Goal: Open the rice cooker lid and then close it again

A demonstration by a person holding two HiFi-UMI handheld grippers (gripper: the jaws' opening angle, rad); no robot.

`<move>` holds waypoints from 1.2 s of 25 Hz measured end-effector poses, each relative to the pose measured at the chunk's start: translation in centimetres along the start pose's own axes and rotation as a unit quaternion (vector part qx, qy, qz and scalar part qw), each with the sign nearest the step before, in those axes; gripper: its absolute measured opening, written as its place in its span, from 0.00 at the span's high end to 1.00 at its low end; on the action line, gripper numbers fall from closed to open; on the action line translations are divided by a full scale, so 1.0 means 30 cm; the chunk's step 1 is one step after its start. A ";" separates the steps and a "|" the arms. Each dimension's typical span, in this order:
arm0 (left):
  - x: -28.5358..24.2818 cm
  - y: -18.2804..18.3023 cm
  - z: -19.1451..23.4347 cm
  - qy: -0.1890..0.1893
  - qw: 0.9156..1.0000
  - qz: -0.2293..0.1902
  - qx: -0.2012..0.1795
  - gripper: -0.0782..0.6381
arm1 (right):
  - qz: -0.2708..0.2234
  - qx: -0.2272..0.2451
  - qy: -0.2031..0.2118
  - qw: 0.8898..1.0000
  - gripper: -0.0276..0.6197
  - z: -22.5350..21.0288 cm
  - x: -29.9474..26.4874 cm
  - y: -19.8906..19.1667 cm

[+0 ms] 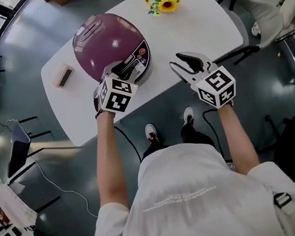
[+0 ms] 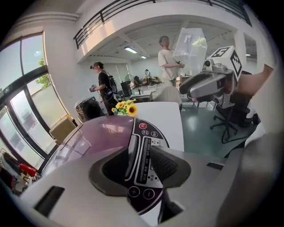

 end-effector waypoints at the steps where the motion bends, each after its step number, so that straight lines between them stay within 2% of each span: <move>1: 0.000 -0.001 0.001 -0.002 1.000 0.001 0.000 0.68 | 0.000 0.000 0.000 1.000 0.72 0.004 0.001 -0.001; 6: -0.005 0.003 0.007 -0.018 1.000 0.011 -0.007 0.67 | -0.001 0.001 0.004 1.000 0.72 0.016 0.003 -0.004; 10: -0.012 0.011 -0.001 -0.008 0.999 0.030 -0.022 0.66 | -0.002 0.002 0.005 1.000 0.72 0.023 -0.006 0.003; 25: -0.024 0.017 -0.011 -0.005 0.999 0.043 -0.034 0.66 | -0.012 0.005 0.021 1.000 0.72 0.012 -0.032 0.029; 30: -0.025 0.008 -0.015 0.005 0.999 0.031 -0.026 0.66 | -0.016 0.023 0.033 0.999 0.72 0.001 -0.048 0.072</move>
Point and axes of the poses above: the fingertips, and each gripper's own axes: x backward along the fingers, z to its left, y out of its top, the point moved 9 cm from there along x, backward along the fingers, and after that the axes turned 1 degree about y, right-handed, at the moved point
